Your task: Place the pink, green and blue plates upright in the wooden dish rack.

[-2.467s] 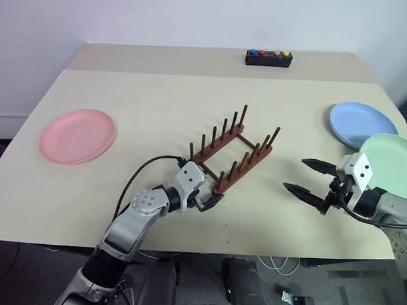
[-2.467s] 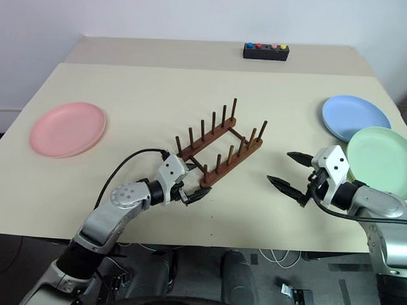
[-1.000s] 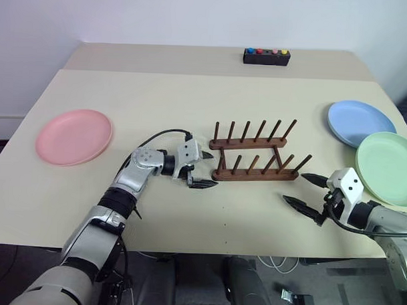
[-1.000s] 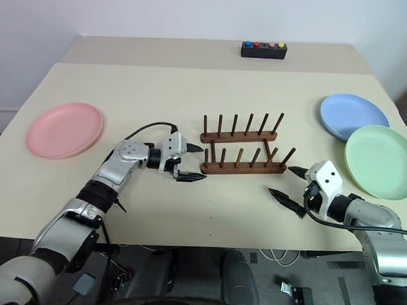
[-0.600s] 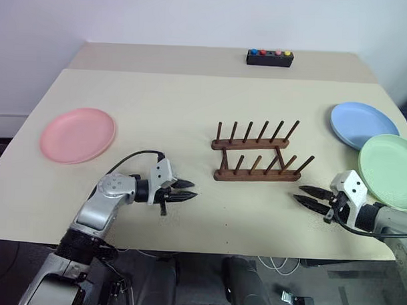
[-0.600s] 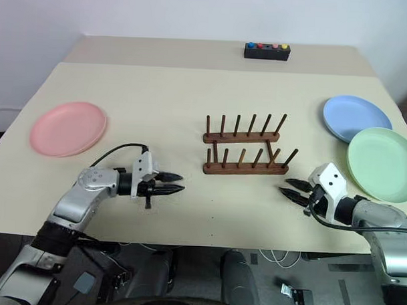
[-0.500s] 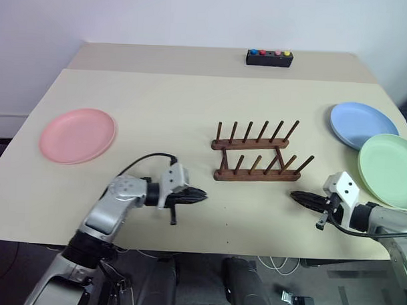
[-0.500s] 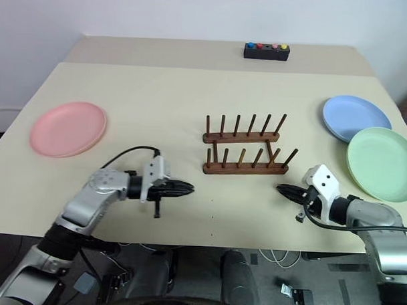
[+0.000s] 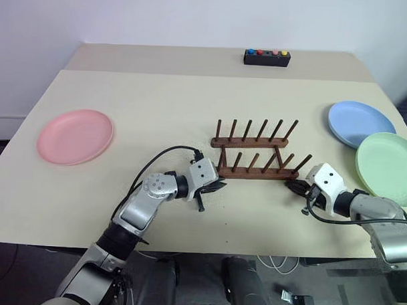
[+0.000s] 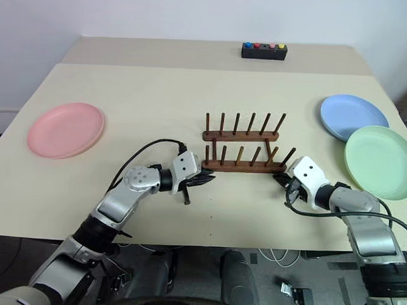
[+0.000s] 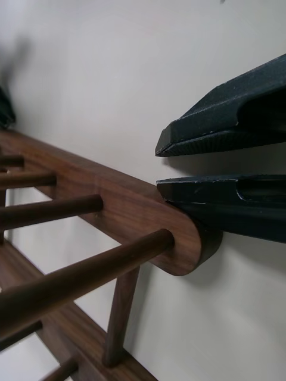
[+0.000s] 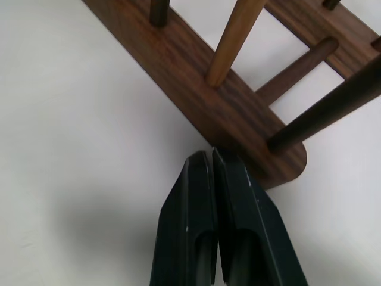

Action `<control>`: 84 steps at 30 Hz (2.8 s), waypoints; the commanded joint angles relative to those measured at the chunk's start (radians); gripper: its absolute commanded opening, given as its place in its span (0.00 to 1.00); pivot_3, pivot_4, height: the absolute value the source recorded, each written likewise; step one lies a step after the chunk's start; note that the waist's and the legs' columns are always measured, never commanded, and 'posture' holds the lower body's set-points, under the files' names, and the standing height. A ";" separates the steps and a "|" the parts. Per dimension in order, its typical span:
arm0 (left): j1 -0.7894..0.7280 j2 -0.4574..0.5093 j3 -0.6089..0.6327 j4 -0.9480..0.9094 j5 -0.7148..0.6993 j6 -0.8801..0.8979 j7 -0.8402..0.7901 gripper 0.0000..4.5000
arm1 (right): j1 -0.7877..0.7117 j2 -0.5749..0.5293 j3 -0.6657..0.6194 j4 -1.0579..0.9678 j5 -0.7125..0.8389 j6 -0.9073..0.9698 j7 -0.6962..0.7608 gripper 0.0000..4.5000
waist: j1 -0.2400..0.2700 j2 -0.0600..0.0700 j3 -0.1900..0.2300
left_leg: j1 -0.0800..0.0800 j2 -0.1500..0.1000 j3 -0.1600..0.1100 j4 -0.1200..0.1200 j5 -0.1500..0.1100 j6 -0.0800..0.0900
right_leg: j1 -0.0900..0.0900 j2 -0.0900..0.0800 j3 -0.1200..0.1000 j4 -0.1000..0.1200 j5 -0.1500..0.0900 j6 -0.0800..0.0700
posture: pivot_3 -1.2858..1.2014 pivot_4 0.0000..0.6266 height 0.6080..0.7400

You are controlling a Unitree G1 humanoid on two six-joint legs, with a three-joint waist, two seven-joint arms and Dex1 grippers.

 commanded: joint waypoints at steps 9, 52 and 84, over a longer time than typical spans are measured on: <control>-0.062 -0.003 0.040 0.116 0.050 -0.061 0.104 0.13 | -0.102 0.036 0.032 0.125 -0.043 -0.094 -0.017 0.03 | -0.001 0.000 0.000 | 0.000 0.000 0.000 0.000 0.000 0.000 | 0.000 0.000 0.000 0.000 0.001 0.001 | 0.52 0.24 0.92; -0.105 0.193 1.183 0.059 -0.367 0.641 0.901 0.99 | -0.176 0.050 0.102 -0.178 0.183 0.041 0.209 0.01 | 0.002 -0.004 0.002 | -0.001 0.000 -0.003 -0.002 0.000 -0.001 | -0.002 0.000 -0.003 0.001 0.002 0.005 | 0.52 0.24 0.92; -0.288 0.023 0.592 -0.286 -0.298 0.263 0.714 0.00 | -0.483 0.162 0.206 -0.226 0.009 -0.071 0.057 0.01 | -0.003 -0.006 0.003 | -0.002 0.000 -0.003 -0.003 0.001 -0.003 | -0.003 0.000 -0.003 0.000 0.003 0.004 | 0.52 0.24 0.92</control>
